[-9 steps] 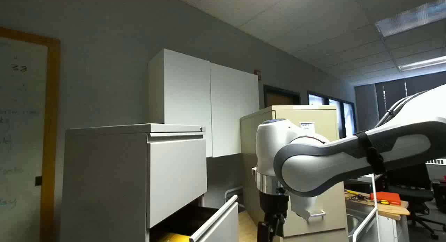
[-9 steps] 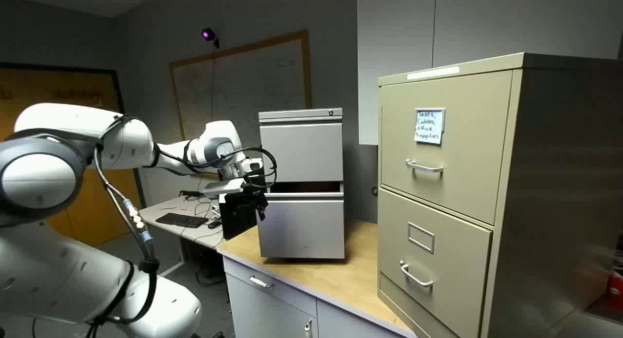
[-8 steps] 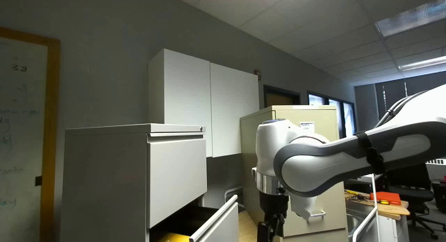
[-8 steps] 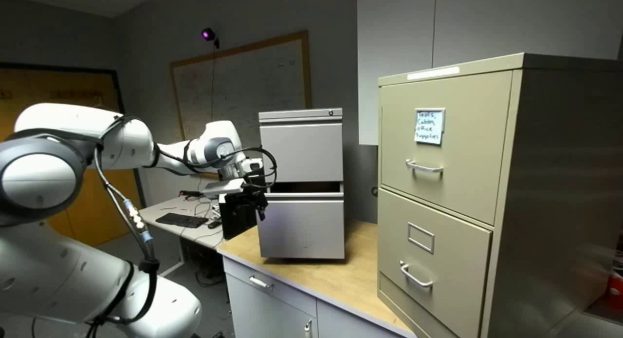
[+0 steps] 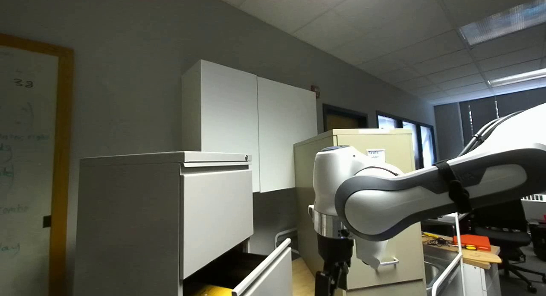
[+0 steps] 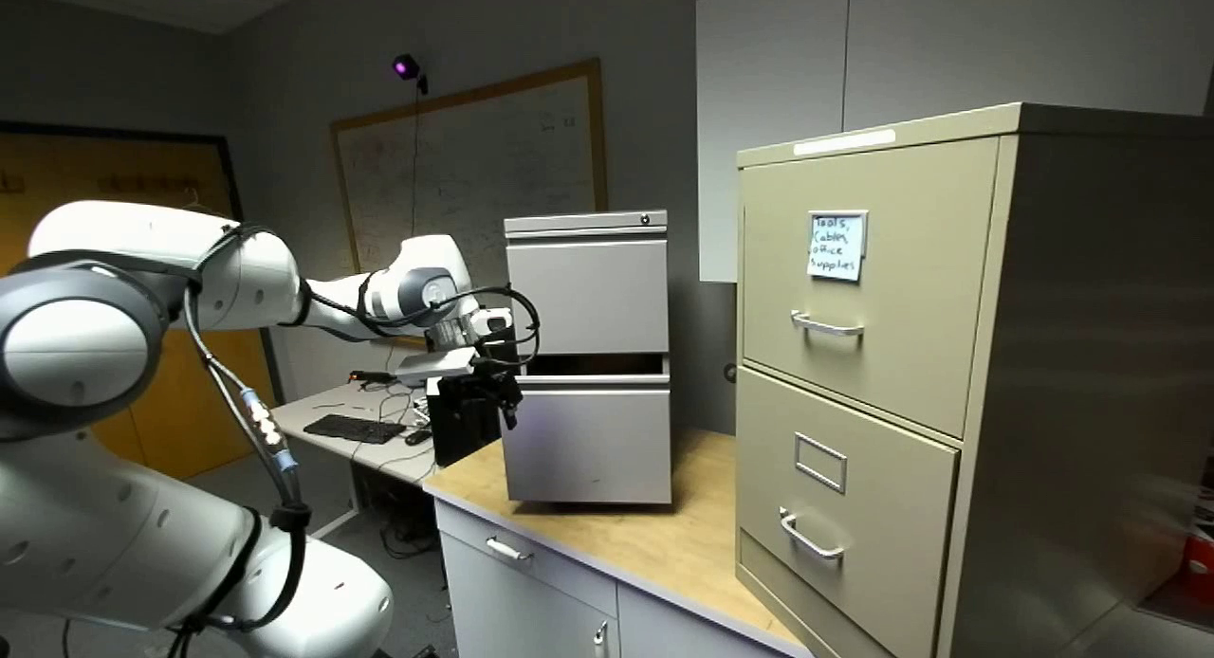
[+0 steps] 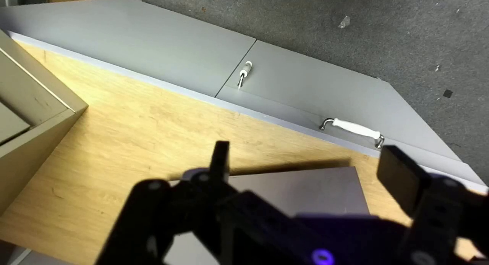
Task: Close the bottom drawer on the left
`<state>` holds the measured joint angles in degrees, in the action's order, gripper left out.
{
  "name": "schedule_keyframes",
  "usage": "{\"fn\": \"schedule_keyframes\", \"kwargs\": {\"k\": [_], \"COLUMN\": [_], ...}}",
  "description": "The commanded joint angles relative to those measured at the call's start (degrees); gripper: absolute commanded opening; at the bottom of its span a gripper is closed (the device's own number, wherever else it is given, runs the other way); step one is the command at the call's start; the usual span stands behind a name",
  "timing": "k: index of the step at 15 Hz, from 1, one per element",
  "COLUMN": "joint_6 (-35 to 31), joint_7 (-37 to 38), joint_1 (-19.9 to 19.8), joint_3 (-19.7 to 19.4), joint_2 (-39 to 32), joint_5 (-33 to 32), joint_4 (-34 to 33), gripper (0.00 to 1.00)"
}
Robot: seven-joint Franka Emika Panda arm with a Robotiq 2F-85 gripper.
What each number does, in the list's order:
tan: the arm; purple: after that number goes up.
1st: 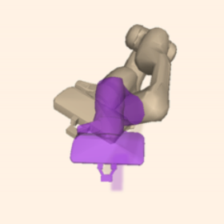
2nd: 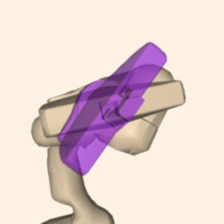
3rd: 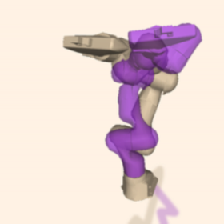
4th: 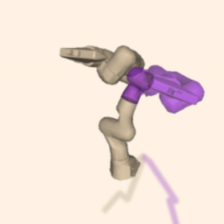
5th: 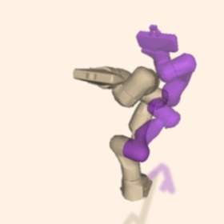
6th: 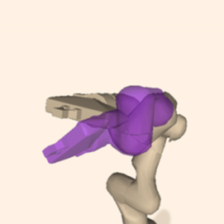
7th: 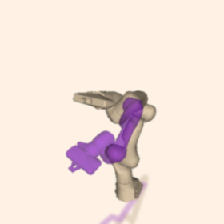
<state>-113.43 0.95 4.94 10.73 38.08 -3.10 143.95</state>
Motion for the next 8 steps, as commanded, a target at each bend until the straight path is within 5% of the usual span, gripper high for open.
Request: {"fn": "schedule_keyframes", "kwargs": {"k": [1, 8], "joint_6": [-0.80, -12.94], "joint_7": [1.17, 2.38], "joint_1": [0.13, -4.71], "joint_3": [-0.55, -1.41], "joint_2": [-0.35, -4.20], "joint_5": [-1.94, -10.51], "joint_4": [-0.29, -0.63], "gripper": [1.00, 0.98]}}
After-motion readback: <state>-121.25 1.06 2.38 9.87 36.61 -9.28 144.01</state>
